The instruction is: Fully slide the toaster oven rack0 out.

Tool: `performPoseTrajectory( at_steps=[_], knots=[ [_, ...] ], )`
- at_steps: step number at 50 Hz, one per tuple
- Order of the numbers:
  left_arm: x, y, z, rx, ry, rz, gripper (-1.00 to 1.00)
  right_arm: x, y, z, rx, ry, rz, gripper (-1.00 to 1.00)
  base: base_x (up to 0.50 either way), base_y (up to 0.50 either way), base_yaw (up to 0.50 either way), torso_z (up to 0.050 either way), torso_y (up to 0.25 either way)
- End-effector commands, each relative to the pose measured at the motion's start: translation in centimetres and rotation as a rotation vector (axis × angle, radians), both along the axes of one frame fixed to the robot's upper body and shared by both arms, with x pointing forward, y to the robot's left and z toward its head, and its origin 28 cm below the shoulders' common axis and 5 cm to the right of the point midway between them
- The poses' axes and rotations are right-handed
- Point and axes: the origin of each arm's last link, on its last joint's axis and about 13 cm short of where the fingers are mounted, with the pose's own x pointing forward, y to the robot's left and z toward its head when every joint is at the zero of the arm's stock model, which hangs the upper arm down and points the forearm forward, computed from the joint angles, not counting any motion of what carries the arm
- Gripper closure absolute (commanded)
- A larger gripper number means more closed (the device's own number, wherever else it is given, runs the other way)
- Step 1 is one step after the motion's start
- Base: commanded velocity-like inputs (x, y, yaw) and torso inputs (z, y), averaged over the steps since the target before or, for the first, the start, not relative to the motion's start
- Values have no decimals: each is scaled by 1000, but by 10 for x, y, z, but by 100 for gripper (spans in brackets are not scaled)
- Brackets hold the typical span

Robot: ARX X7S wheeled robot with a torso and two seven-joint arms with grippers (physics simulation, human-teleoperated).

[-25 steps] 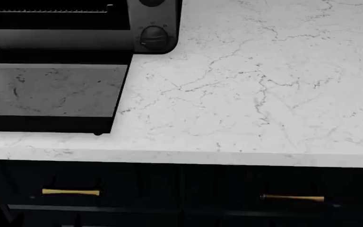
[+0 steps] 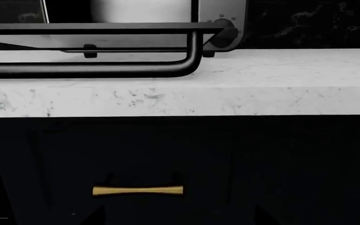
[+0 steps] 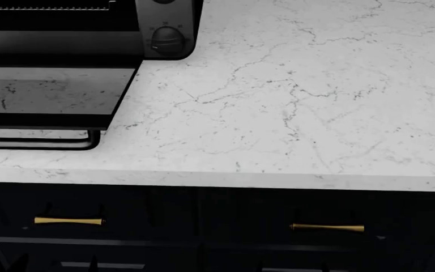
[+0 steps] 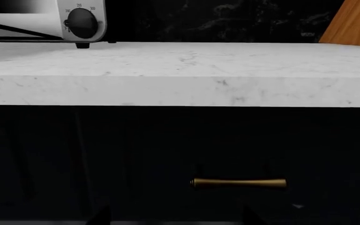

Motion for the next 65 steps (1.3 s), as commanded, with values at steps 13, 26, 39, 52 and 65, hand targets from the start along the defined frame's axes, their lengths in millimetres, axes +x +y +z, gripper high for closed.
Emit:
performPoseTrajectory(
  at_steps=[13, 26, 39, 52, 65],
  knots=[
    [-10, 23, 78, 35, 0, -11, -100, -4, -17, 106, -185, 34, -43, -100, 0, 0, 0, 0, 0],
    [-9, 33, 138, 140, -17, -26, -100, 9, -30, 175, -291, -3, -43, -100, 0, 0, 0, 0, 0],
    [11, 48, 186, 233, -18, -30, -100, 39, -48, 223, -290, -32, -64, -100, 0, 0, 0, 0, 0],
    [28, 54, 223, 285, -47, -32, -100, 52, -52, 258, -303, -50, -85, -100, 57, 0, 0, 0, 0],
    [29, 58, 239, 283, -69, -40, -100, 53, -51, 266, -315, -54, -79, -100, 500, 0, 0, 0, 0]
  ],
)
